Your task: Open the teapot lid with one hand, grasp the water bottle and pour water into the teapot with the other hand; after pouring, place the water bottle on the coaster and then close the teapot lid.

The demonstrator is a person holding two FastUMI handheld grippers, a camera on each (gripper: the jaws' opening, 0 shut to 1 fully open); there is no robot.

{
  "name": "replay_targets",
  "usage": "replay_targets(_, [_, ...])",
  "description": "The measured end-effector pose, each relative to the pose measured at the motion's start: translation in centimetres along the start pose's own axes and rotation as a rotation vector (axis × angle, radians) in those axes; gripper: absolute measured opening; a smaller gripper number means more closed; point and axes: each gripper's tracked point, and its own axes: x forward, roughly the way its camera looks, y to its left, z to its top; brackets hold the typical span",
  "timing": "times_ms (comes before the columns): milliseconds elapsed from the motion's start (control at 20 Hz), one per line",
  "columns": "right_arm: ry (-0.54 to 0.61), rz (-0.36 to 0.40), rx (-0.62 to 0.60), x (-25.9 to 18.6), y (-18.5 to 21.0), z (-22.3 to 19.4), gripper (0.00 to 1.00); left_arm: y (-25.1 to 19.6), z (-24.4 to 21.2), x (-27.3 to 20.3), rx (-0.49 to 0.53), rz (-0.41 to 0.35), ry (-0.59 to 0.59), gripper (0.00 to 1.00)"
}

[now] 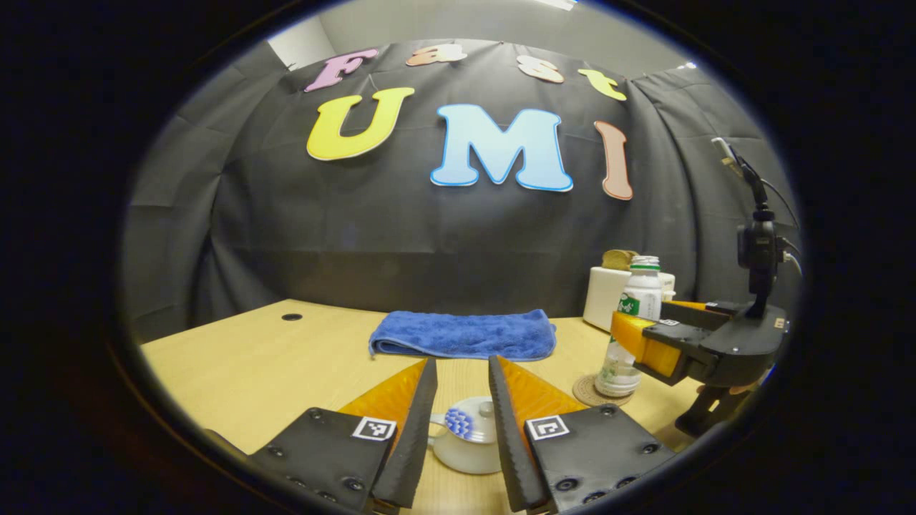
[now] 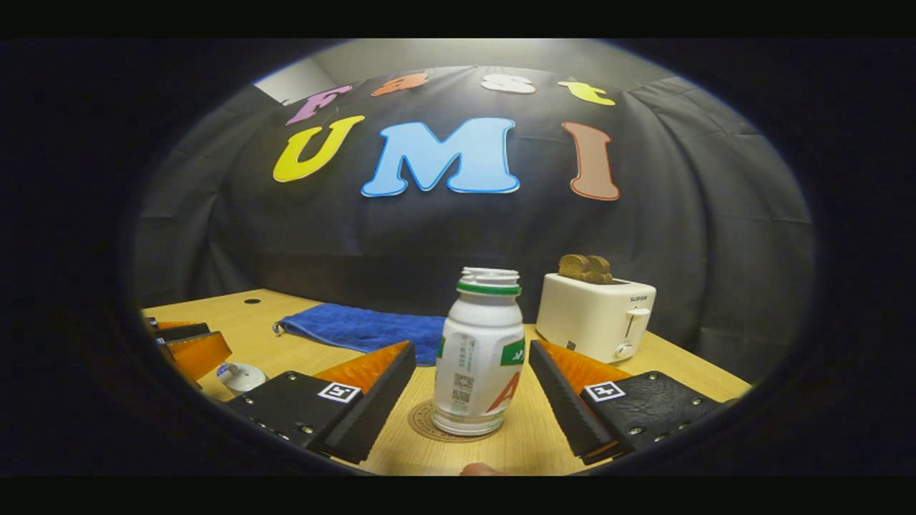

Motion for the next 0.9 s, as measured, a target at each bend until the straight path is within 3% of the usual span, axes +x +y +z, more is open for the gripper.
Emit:
replay_targets(700, [-0.011, -0.003, 0.010, -1.5, -0.1, -0.1, 0.98, -0.3, 0.6, -0.6, 0.011, -0.006, -0.010, 0.55])
replay_targets(900, [-0.018, -0.014, 0.028, -3.5, -0.7, -0.2, 0.98, -1.2, 1.1, -2.1, -0.017, -0.028, -0.032, 0.49])
